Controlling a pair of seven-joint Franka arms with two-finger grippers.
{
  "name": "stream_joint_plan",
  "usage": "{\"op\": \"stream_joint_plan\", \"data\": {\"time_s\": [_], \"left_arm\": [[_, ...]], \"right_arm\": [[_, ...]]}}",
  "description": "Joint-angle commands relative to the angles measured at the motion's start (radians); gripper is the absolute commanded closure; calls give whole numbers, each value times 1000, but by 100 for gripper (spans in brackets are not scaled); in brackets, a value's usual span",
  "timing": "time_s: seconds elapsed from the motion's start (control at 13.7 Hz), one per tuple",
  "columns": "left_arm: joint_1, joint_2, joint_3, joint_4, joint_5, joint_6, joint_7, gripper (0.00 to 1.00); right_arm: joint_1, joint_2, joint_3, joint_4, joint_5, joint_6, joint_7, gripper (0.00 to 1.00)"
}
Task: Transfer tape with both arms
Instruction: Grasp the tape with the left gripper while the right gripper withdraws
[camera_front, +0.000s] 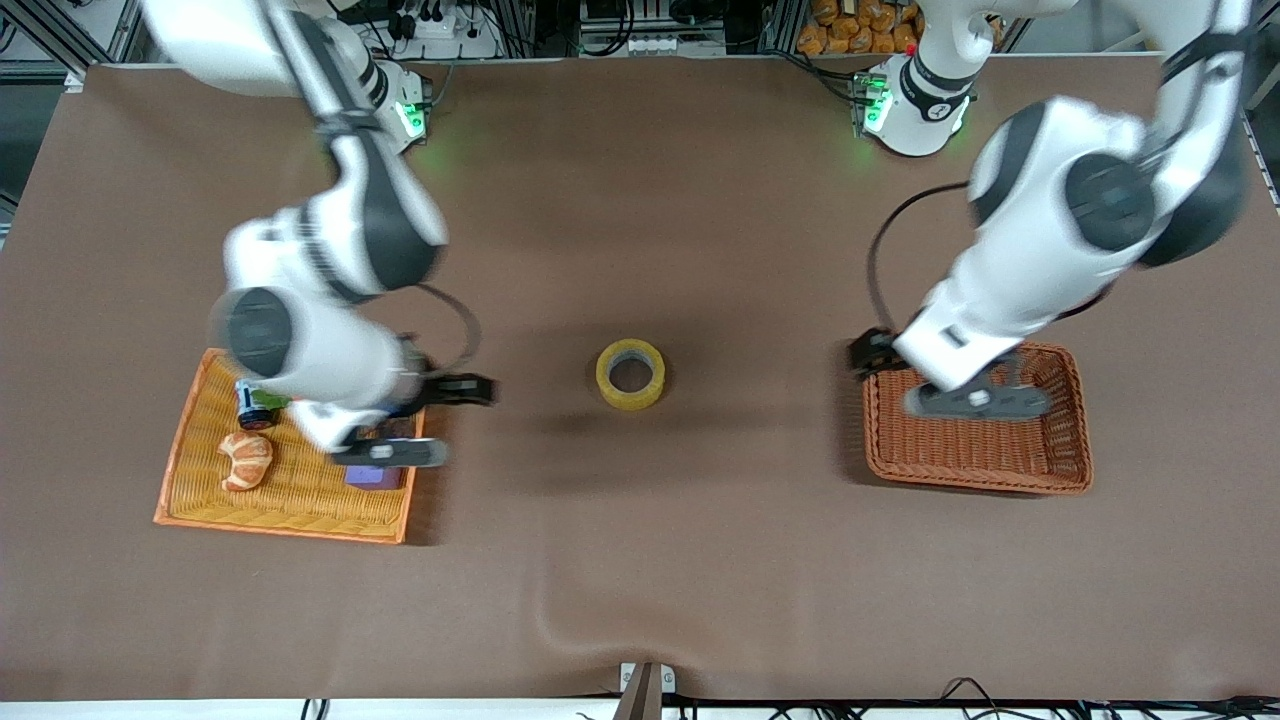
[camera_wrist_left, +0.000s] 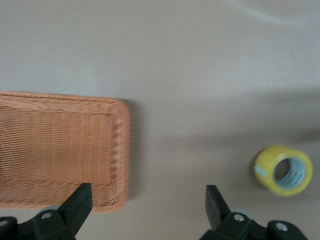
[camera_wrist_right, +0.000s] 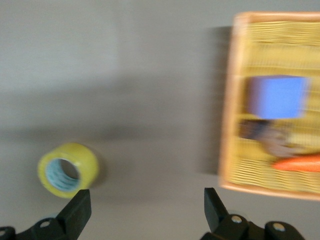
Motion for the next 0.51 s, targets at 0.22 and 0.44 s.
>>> {"op": "stream_joint_plan", "data": {"time_s": [0.22, 0.44], "left_arm": [[-187, 202, 7, 91, 4, 158, -194, 0], [-283, 281, 14, 90, 7, 265, -273, 0]], "right_arm": [[-116, -217, 21, -79, -148, -126, -44, 0], [-196, -296, 21, -84, -150, -142, -63, 0]]}}
